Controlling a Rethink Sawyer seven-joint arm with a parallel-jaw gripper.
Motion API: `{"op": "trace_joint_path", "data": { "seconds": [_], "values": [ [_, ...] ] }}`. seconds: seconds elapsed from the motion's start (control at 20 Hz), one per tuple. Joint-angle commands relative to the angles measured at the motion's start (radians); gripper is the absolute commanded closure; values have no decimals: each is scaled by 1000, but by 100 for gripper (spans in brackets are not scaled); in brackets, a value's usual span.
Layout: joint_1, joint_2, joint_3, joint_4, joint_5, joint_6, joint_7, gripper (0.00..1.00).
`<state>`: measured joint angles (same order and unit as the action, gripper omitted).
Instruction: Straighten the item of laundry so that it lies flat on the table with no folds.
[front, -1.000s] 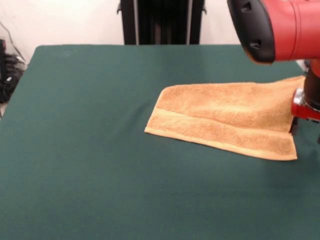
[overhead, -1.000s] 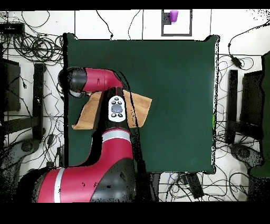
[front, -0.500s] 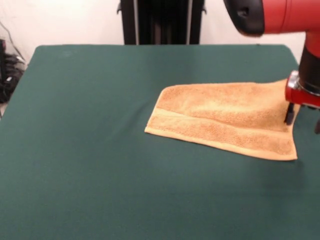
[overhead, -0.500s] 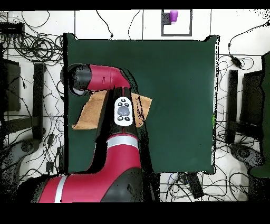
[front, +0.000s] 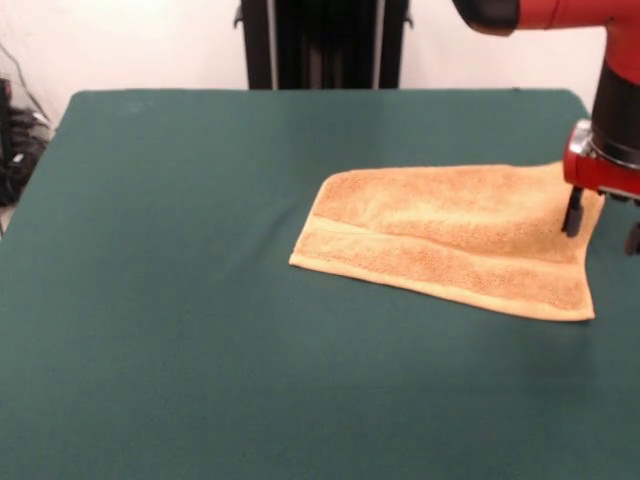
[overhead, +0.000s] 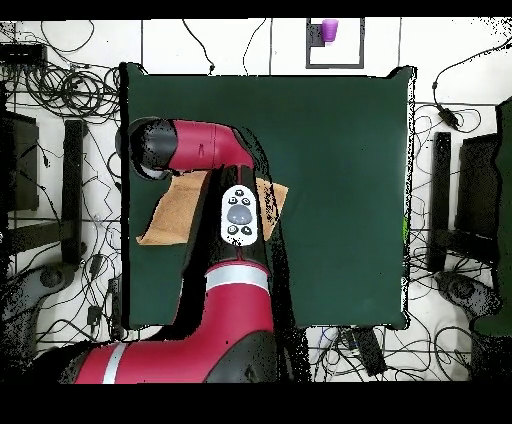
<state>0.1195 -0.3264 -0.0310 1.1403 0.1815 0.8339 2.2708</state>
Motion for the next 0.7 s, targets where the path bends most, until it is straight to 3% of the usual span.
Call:
{"op": "trace_joint_path", "data": {
  "seconds": [0.05, 0.7],
  "values": [
    [0, 46, 37, 125, -7, 44, 111, 0],
    [-3, 104, 48, 153, -26, -47, 103, 0]
  ]
}}
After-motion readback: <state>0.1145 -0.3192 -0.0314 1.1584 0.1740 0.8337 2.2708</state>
